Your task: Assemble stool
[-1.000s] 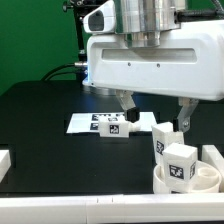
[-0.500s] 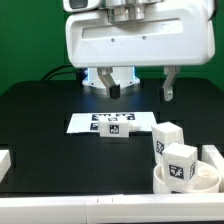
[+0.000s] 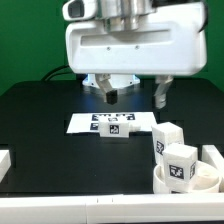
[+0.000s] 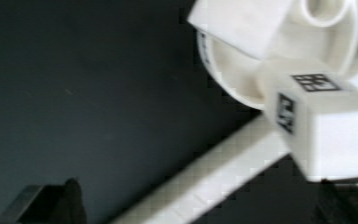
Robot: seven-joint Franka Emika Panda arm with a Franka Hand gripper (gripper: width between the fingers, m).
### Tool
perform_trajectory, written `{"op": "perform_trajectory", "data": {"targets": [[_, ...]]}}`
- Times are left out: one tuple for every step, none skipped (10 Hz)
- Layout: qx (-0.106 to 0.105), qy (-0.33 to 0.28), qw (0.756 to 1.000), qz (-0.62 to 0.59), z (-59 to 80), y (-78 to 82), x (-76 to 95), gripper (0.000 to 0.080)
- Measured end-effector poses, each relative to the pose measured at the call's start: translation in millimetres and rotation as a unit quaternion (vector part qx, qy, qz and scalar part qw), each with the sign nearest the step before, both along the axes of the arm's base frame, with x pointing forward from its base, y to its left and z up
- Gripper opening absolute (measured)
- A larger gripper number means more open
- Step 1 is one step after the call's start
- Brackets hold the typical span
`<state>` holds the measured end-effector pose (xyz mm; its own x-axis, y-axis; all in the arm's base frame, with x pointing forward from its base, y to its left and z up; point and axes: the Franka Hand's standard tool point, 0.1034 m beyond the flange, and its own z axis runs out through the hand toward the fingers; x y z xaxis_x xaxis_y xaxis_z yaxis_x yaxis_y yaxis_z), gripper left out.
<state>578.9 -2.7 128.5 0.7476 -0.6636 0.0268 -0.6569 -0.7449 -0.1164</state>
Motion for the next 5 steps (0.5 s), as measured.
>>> {"op": "perform_trajectory", "data": {"targets": [[-0.001, -0.006, 1.000, -0.018, -10.7, -7.1, -26.9, 0.0649], [-0.012, -0.022, 0.999, -0.020, -18.5, -8.5, -47.1, 0.0649], [-0.008, -0.010, 1.000, -0.017, -20.5, -5.4, -51.8, 0.0649], [-0.009, -0.015, 1.000, -0.015, -19.0, -5.9, -46.4, 0.0649], [-0.009, -0.013, 1.000, -0.014, -20.3, -5.8, -48.1, 0.0649]]}}
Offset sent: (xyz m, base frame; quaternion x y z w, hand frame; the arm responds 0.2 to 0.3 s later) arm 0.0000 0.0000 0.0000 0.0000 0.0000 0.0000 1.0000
